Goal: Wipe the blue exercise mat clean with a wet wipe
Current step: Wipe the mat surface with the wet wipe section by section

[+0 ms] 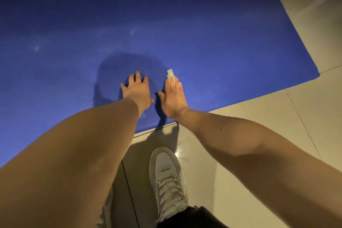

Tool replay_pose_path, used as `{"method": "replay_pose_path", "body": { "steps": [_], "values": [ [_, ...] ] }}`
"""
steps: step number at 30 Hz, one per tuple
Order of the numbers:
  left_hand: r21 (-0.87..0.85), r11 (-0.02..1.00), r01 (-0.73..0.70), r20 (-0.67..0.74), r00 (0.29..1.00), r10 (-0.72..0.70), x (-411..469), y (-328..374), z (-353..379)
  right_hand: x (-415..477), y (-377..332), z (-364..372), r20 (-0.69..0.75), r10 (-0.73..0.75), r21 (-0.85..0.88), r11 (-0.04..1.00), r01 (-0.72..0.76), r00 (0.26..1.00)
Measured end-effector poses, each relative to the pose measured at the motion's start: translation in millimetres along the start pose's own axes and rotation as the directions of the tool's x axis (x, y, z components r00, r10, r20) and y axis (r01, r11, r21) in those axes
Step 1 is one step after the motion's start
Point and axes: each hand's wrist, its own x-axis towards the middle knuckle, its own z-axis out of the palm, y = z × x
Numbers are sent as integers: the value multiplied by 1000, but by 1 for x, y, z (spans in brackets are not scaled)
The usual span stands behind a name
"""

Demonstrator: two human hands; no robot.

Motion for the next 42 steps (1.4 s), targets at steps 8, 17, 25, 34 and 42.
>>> {"method": "replay_pose_path", "body": {
  "steps": [8, 17, 25, 34, 42],
  "values": [
    [14, 999, -46, 14, 999, 46, -19, -14, 8, -10, 60, -20, -33, 55, -41, 998, -56, 998],
    [45, 999, -24, 65, 998, 21, -29, -8, 14, -43, 21, -1, -9, 12, -12, 1000, -12, 1000],
    [52, 998, 21, 62, 998, -24, -34, -2, 16, -54, 89, -6, -36, 75, 6, 997, -75, 997],
    [74, 997, 24, 76, 997, -30, -34, 2, 17, -93, 33, 13, -85, 110, 54, 993, -106, 990],
    [74, 997, 19, 75, 997, -25, -32, 0, 21, -98, 65, 12, -68, -84, 22, 996, 86, 994]
  ]
}}
